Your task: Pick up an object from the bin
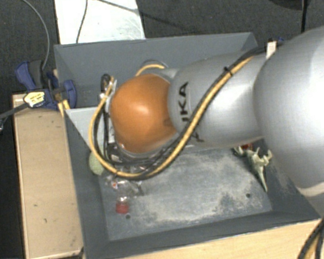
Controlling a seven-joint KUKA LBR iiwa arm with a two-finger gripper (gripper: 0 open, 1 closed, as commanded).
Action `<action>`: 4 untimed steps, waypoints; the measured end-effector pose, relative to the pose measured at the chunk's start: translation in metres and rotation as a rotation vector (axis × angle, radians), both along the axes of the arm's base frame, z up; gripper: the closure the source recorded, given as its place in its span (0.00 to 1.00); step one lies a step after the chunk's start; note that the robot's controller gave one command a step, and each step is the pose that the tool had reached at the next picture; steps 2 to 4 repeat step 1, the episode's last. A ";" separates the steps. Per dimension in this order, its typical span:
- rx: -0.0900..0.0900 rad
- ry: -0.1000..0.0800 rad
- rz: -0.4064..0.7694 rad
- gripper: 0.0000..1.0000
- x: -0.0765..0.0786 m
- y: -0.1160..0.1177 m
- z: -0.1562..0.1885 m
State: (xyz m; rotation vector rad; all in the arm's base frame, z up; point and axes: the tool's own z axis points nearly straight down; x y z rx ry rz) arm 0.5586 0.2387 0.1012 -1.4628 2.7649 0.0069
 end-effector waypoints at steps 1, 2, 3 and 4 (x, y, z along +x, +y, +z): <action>0.001 -0.002 -0.002 1.00 0.001 0.000 0.011; 0.001 -0.002 -0.002 1.00 0.001 0.000 0.011; 0.001 -0.002 -0.002 1.00 0.001 0.000 0.011; 0.001 -0.002 -0.002 1.00 0.001 0.000 0.011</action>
Offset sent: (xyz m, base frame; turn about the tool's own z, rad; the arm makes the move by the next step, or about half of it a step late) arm -0.0001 0.0001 0.0055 0.0000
